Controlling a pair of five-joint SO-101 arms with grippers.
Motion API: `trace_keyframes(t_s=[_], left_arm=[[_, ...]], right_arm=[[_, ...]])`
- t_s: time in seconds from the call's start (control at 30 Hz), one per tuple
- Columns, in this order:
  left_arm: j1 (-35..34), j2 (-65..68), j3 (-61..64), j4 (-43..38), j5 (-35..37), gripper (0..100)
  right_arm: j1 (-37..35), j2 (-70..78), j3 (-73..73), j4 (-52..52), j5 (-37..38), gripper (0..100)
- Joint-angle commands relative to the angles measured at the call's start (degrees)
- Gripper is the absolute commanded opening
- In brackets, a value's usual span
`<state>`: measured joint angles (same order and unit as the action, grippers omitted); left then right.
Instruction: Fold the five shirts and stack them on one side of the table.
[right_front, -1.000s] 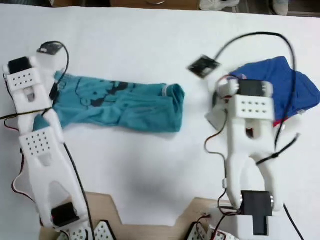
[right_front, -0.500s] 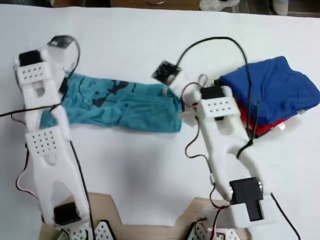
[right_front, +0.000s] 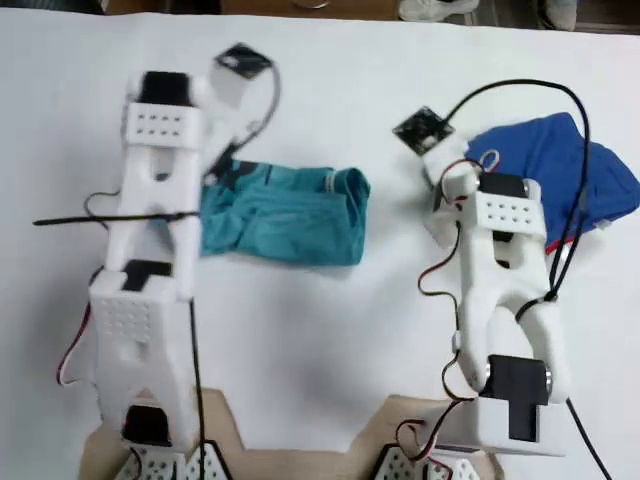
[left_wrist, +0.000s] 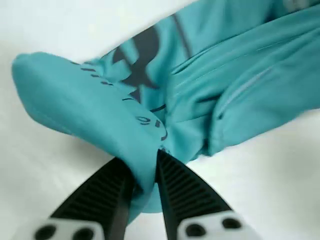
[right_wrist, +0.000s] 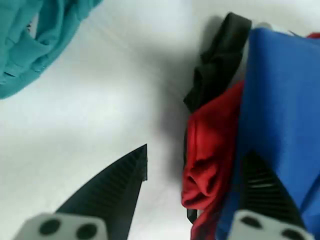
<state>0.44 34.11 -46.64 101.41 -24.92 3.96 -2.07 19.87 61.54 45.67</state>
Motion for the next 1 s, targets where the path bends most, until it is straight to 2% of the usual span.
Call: trace_keyframes(t_s=[0.0,0.23,0.33,0.47,0.67,0.87,0.97], left_arm=[[5.80,-5.01,0.13,0.44,0.70,2],[12.48,-4.75,3.47,-6.42,1.32,2],[14.77,-4.75,7.25,-10.46,1.32,2],[16.09,-4.75,13.67,-16.79,1.32,2],[17.41,-4.75,22.81,-26.02,1.05,2],[17.67,-5.54,23.08,-26.55,1.41,3],[18.81,-5.10,19.12,-23.65,1.41,9]], right_arm=[[2.77,-0.22,-0.35,-0.57,0.09,29.3],[9.36,-0.31,-0.62,2.68,0.26,29.3],[10.86,-0.31,-0.62,5.14,3.16,29.3],[10.15,-0.31,-0.35,8.40,5.71,29.3],[6.81,-0.31,-0.70,9.01,5.36,29.3],[3.65,-0.31,-0.44,9.10,5.36,29.3],[1.89,-0.31,-0.44,9.10,5.27,29.3]])
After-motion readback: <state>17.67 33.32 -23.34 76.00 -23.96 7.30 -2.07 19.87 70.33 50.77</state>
